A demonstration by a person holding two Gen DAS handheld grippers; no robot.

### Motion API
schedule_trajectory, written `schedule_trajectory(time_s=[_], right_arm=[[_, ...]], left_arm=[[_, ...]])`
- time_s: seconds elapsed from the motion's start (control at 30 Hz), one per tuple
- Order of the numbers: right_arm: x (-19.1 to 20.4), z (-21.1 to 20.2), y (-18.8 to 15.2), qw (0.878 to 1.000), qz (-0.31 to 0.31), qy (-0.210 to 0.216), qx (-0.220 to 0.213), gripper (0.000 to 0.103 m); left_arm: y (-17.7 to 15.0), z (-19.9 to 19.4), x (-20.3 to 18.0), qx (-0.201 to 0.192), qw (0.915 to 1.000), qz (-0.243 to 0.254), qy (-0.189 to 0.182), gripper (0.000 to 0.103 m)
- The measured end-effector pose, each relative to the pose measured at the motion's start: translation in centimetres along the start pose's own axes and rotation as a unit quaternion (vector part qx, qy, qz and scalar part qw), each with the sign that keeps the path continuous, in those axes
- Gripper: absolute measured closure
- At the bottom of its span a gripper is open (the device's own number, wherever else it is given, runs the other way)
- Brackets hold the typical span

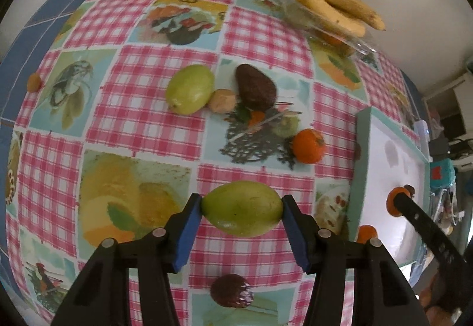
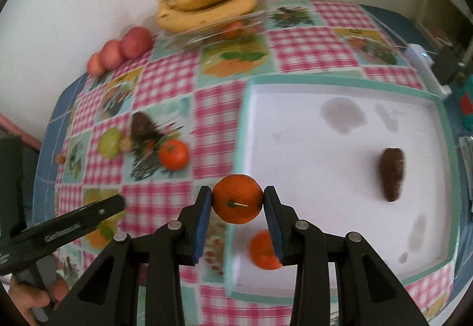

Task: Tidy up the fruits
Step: 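Place the mandarin in the tray with the right gripper while the left places the pear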

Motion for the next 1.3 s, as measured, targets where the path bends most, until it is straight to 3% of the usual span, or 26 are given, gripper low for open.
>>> schedule_trajectory(time_s=[0.47,0.7,0.9,1.3], right_arm=[[-10.9,-2.9,0.7,0.988,0.128,-0.082,-0.037,0.065],[-14.5,-3.6,0.2,0.979,0.178,-0.09,-0.05,0.065],[-16.2,-3.3,-0.2,0.974,0.2,-0.097,-0.052,0.065],[-18.0,-2.3,-0.9,0.969,0.218,-0.113,-0.037,0.065]], left_arm=[[-2.3,-0.4,-9.5,-0.011,0.9942,0.096,-0.049,0.046],[-3.6,1.6,-14.0,0.002,0.9875,0.133,-0.084,0.046],[-4.1,2.5,-16.0,-0.013,0.9826,0.171,-0.072,0.046],[-4.7,4.6,-17.4,-0.021,0.9781,0.2,-0.055,0.046]])
Point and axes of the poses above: each gripper's, at about its wrist camera, not at the fingertips, and z roughly the way its jaws point, x to its left, y to its top, the point moved 2 cm from there along z, roughly the way its jaws point, and after that the axes turned 3 degrees about x, right-handed, at the moved point
